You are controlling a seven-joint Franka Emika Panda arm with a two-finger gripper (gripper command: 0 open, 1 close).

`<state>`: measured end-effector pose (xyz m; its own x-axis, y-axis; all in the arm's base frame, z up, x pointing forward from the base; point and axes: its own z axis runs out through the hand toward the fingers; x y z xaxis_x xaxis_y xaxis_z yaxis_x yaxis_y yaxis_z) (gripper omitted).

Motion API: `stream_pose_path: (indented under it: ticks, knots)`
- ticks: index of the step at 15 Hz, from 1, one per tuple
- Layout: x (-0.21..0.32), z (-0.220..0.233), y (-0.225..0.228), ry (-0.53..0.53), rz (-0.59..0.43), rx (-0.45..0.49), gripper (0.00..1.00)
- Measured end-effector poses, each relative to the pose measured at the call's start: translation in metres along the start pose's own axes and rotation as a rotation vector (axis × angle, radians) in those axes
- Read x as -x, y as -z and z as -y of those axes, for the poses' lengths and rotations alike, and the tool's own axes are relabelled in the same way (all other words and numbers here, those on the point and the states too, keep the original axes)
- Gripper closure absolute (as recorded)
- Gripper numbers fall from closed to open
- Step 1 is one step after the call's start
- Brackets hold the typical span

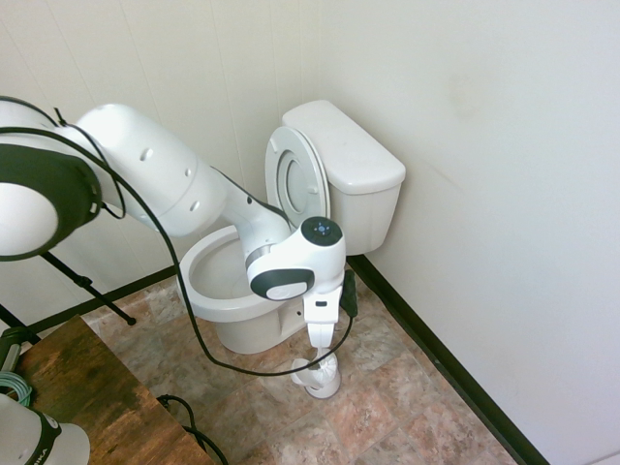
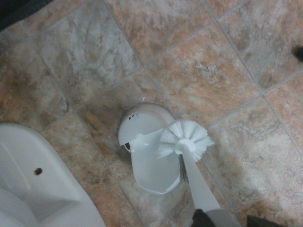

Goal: Clean the toilet

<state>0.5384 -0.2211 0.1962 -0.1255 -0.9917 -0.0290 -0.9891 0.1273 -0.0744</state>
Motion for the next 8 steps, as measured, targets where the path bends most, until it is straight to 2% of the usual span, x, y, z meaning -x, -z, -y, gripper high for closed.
stream_pose_path:
  ticks: [4, 8]
  knots:
    - [0.020, 0.009, 0.079, 0.068, 0.001, -0.025, 1.00]
    - [0.087, -0.010, 0.146, 0.134, -0.039, -0.059, 1.00]
